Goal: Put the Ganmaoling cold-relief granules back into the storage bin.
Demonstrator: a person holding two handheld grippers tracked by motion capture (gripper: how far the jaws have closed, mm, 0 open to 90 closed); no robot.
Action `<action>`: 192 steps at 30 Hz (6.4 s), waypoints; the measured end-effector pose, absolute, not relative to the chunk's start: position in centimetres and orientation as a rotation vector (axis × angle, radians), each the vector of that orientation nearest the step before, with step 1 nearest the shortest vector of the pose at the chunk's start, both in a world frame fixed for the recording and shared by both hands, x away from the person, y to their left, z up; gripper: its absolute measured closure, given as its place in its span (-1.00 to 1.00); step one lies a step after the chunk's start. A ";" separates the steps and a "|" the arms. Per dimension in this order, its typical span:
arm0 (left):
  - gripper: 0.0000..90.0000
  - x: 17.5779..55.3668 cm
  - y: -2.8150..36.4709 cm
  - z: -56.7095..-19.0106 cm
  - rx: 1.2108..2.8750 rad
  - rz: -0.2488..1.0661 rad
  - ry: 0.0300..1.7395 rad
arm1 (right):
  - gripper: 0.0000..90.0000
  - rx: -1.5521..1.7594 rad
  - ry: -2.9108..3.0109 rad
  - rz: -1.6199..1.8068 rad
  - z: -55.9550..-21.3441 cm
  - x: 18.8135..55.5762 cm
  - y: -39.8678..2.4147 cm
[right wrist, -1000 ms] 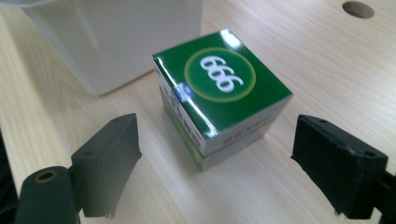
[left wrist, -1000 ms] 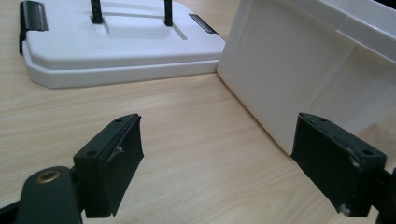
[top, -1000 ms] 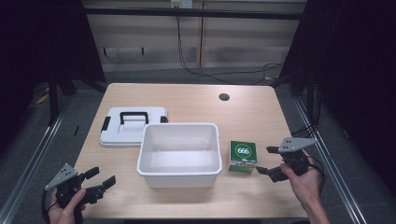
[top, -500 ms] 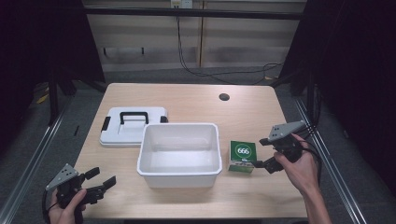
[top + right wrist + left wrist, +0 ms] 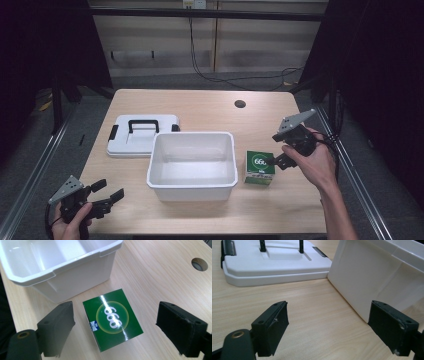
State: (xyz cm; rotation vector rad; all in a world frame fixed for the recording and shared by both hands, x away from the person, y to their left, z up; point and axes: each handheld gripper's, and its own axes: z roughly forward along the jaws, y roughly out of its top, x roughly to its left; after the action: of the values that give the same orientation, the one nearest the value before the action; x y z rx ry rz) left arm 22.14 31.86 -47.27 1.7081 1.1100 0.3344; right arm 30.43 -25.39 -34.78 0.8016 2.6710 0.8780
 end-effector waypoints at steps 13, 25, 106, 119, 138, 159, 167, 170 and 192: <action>-0.65 22.1 31.9 -47.3 1.704 0.335 1.112 | -0.70 0.677 2.838 0.683 -35.7 32.2 -23.0; -0.65 22.2 31.9 -47.2 1.711 0.336 1.108 | -0.80 0.566 2.982 0.413 -37.3 33.8 -22.1; -0.65 22.2 32.0 -47.3 1.701 0.330 1.120 | -0.65 0.280 3.158 0.046 -40.8 35.7 -18.8; -0.65 22.2 32.0 -47.3 1.702 0.331 1.117 | -0.65 0.252 3.139 0.027 -38.6 35.6 -18.2; -0.65 22.1 32.0 -47.2 1.704 0.332 1.113 | -0.65 0.255 3.122 0.027 -35.3 35.3 -17.8; -0.65 22.2 32.0 -47.2 1.708 0.331 1.111 | -0.65 0.287 3.093 0.058 -31.8 35.4 -17.2; -0.65 22.1 32.0 -47.2 1.709 0.331 1.110 | -0.65 0.292 3.095 0.062 -30.6 35.5 -16.8; -0.65 22.2 32.0 -47.2 1.708 0.331 1.111 | -0.65 0.297 3.109 0.057 -30.1 35.4 -16.7; -0.65 22.2 31.9 -47.2 1.709 0.331 1.110 | -0.65 0.258 3.097 0.072 -26.4 35.0 -14.9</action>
State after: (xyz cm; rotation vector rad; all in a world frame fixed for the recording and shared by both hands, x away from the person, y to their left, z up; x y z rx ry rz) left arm 22.17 31.95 -47.23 1.7092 1.1099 0.3310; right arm 34.99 -14.94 -26.36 0.2581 3.0973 0.0716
